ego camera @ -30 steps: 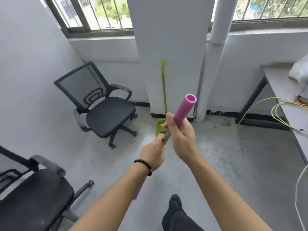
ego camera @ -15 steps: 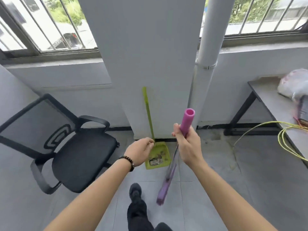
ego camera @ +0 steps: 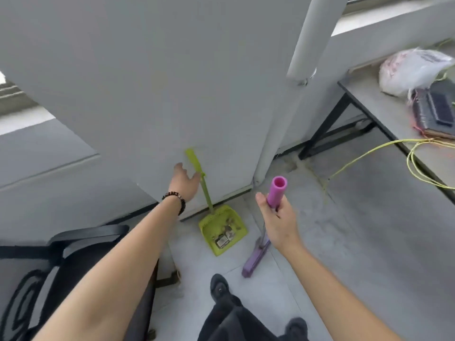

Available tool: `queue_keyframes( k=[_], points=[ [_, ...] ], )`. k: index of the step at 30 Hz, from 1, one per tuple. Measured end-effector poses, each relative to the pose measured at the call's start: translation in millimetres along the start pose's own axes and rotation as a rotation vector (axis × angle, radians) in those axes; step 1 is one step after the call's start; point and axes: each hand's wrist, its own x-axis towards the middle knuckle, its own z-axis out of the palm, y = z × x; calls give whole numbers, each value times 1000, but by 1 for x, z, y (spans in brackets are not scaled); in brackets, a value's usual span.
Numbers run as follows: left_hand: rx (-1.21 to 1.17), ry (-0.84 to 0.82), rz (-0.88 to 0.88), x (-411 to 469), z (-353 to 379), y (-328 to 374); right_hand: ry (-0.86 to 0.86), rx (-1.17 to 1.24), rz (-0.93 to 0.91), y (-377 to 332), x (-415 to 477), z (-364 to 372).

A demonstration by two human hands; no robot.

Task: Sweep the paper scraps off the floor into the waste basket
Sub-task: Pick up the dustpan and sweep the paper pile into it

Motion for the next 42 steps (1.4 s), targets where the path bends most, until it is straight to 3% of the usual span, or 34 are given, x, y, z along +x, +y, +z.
queue_keyframes(
  k=[3,8,13,17,21,31,38,42],
  points=[
    [-200,9,-81,39,-2,19,35,-29,43,13,5,9],
    [-274,18,-121,70,20,21,121,-77,192,53,-5,3],
    [-116,-147,78,34,54,8,337,-15,323,73,-20,-12],
    [-173,-396,62,-5,67,-5,382,-13,369,83,-29,-12],
    [-197,-394,114,-42,66,-7,422,4,389,77,-51,-22],
    [-146,-532,401,-104,83,57,787,7,306,53,-128,-67],
    [-62,-806,502,-156,157,78,1067,189,435,68,-206,-83],
    [-18,-1010,559,-209,199,83,1326,281,465,75,-258,-94]
  ],
)
